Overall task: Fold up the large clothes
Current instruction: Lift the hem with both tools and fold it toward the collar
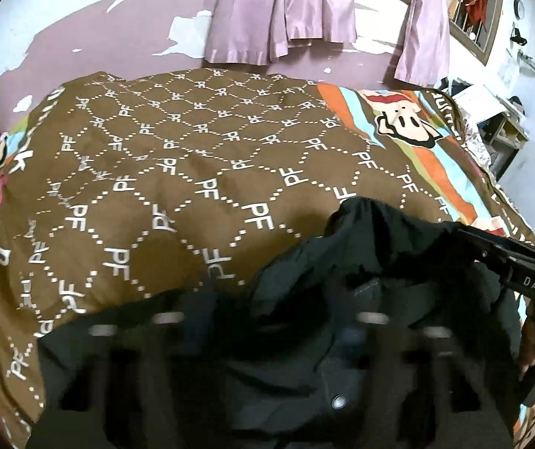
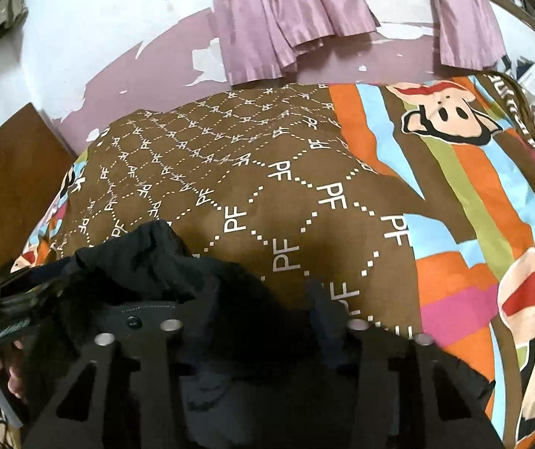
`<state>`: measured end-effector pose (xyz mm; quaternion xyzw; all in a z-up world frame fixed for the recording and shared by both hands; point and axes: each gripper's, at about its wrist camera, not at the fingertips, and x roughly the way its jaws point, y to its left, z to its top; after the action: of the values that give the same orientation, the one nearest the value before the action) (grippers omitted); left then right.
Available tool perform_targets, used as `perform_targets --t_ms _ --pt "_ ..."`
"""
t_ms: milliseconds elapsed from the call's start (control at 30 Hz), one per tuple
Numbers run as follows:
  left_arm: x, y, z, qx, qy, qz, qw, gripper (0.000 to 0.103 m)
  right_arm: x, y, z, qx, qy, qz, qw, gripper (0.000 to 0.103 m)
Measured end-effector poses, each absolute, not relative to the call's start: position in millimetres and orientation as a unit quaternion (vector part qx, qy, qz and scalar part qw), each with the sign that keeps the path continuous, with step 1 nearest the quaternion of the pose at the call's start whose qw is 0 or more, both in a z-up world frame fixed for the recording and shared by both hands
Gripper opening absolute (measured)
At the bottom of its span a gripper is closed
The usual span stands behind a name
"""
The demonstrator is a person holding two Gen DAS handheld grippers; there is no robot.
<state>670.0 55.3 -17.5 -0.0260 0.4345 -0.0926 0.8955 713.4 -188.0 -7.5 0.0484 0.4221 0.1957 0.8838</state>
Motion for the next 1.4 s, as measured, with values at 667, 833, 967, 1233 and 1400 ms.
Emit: perform_targets --t_ms 667,833,967,1233,1400 --pt "550 61 -36 0.106 0.439 -0.124 0.884 0.003 585 -214 -30 -0.078 0.431 0.286 0.852 0.007" --pt "556 53 -80 0.134 0.470 -0.118 0.864 0.003 589 -209 -72 -0.088 0.470 0.270 0.836 0.007" --pt "562 54 -87 0.120 0.471 -0.119 0.866 0.003 594 -218 -76 -0.059 0.471 0.275 0.836 0.007" --pt "537 82 -53 0.055 0.419 -0.138 0.896 0.041 579 -242 -41 0.003 0.444 0.307 0.842 0.033" --pt "522 89 -14 0.014 0.354 -0.154 0.922 0.044 576 -249 2 0.044 0.382 0.314 0.868 0.034"
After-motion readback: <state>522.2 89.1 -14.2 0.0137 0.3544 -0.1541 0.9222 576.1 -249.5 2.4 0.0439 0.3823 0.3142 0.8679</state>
